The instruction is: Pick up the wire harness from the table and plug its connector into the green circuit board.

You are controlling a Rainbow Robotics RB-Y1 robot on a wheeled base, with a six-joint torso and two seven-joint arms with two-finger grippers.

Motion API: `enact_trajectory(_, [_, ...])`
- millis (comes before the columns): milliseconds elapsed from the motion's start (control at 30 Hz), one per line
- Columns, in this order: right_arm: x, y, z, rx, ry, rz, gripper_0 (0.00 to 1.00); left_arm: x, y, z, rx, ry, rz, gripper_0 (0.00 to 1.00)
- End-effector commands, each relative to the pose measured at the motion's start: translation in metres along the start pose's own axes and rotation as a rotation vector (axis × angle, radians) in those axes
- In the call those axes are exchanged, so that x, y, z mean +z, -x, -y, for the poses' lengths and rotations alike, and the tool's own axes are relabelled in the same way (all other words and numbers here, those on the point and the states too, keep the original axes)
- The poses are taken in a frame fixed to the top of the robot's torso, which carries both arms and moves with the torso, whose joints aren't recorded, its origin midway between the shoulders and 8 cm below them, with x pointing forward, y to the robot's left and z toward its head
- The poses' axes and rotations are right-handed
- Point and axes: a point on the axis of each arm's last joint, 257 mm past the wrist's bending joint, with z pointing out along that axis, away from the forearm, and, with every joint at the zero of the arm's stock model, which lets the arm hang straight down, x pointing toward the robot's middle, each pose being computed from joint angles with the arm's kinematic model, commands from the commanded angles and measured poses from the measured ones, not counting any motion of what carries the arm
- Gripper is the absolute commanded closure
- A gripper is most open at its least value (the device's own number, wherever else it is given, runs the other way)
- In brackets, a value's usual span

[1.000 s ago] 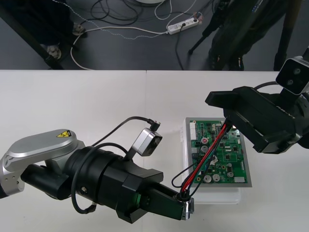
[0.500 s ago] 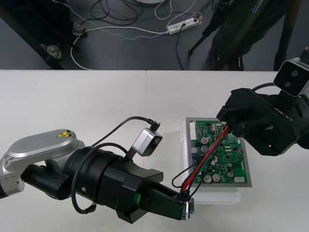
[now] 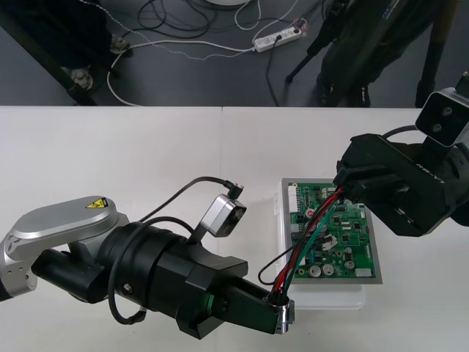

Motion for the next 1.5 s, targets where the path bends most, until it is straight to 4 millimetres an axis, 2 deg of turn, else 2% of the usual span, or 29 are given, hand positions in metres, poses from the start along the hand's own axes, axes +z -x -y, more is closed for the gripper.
enact_trajectory(33, [0.013, 0.003, -0.008, 0.006, 0.052, -0.003, 1.0, 0.005, 0.002, 0.011, -0.025, -0.002, -0.025, 1.0])
enact_trajectory(300, [0.013, 0.003, -0.008, 0.014, 0.053, -0.004, 1.0, 0.005, 0.002, 0.011, -0.022, -0.002, -0.026, 1.0])
enact_trajectory(333, [0.013, 0.003, -0.007, 0.013, 0.054, -0.001, 1.0, 0.005, 0.003, 0.011, -0.021, 0.0, -0.024, 0.96])
enact_trajectory(367, [0.014, 0.003, -0.007, 0.013, 0.055, 0.0, 1.0, 0.005, 0.003, 0.011, -0.02, -0.002, -0.025, 0.82])
enact_trajectory(400, [0.014, 0.002, -0.007, 0.011, 0.056, 0.002, 1.0, 0.005, 0.002, 0.011, -0.025, -0.001, -0.025, 0.27])
enact_trajectory(433, [0.014, 0.003, -0.007, 0.009, 0.057, 0.004, 1.0, 0.005, 0.003, 0.011, -0.023, -0.001, -0.023, 0.0])
enact_trajectory(1167, [0.013, 0.005, -0.006, -0.006, 0.052, 0.01, 1.0, 0.002, 0.01, 0.01, 0.017, 0.02, -0.03, 0.0])
enact_trajectory(1500, [0.008, 0.004, -0.003, -0.006, 0.035, 0.002, 1.0, -0.004, 0.026, 0.01, 0.047, 0.052, -0.024, 0.0])
